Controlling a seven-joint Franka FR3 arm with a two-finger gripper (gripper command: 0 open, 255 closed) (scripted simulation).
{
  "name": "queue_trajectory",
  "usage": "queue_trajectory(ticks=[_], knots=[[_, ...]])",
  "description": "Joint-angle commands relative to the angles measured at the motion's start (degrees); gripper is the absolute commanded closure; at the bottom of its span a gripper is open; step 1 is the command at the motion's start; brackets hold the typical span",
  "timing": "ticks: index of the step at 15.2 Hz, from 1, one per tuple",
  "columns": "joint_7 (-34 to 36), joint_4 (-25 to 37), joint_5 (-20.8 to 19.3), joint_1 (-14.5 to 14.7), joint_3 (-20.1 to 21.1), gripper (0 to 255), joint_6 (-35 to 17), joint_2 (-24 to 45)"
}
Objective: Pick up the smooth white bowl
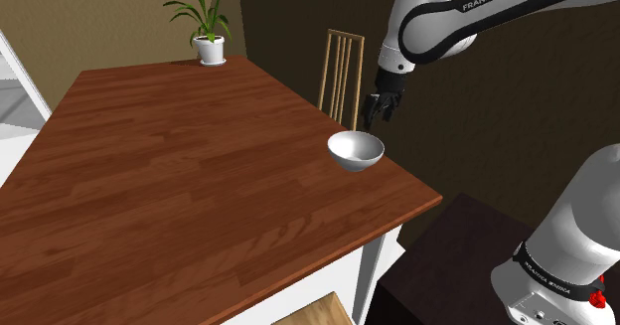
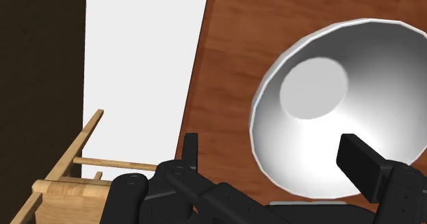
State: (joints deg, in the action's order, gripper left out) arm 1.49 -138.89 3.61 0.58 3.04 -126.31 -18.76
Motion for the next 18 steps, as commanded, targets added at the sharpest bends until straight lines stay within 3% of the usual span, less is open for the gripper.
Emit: queue_trajectory(ticks=[1, 6, 7, 18], knots=[[-0.13, -0.81, 0.05, -0.01, 0.0, 0, -1.94, 1.06], [-0.23, -2.5, 0.13, 0.02, 0.05, 0, -4.95, 2.37], [-0.19, -2.4, 0.12, 0.03, 0.07, 255, -4.88, 2.41], [-0.17, -1.59, 0.08, 0.01, 0.02, 255, -3.26, 1.6]])
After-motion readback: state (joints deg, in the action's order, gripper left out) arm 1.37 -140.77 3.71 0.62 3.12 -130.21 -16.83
